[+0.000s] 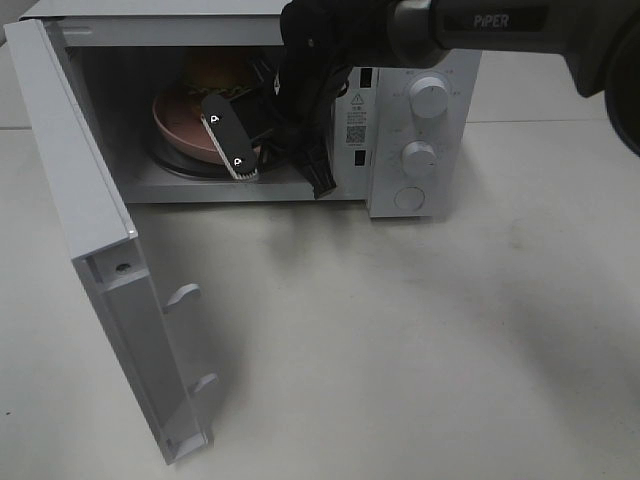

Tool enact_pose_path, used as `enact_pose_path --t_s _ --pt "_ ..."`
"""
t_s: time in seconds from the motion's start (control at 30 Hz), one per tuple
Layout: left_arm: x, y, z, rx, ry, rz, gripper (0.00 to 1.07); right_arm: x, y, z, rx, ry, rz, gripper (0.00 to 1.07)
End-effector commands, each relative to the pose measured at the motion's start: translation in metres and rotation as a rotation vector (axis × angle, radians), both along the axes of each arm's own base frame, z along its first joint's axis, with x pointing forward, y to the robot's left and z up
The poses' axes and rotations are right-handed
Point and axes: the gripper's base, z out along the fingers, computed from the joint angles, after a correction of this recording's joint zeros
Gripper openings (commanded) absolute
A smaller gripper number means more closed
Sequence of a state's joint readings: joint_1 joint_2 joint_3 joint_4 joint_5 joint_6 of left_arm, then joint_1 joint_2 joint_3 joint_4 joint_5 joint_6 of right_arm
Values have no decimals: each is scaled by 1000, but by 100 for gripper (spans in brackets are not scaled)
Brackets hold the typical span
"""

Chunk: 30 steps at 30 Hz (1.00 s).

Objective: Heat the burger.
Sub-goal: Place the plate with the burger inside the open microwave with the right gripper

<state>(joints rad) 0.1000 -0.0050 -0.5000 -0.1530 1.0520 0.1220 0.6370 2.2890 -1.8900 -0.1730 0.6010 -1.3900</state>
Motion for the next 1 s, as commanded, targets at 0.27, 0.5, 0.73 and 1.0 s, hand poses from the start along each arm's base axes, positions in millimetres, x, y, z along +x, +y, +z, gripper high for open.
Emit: enact_pose_path --t_s 0.27,0.5,0.73,1.0 --pt "-2 0 0 3 -30 3 98 15 8 3 54 -72 1 1" --pt "-2 0 0 3 -30 3 98 17 10 -4 61 -80 5 6" --pt "-2 0 0 3 -30 3 98 17 11 -9 94 -57 -43 30" --pt "-2 0 0 3 -30 3 98 16 10 -11 116 -22 -106 60"
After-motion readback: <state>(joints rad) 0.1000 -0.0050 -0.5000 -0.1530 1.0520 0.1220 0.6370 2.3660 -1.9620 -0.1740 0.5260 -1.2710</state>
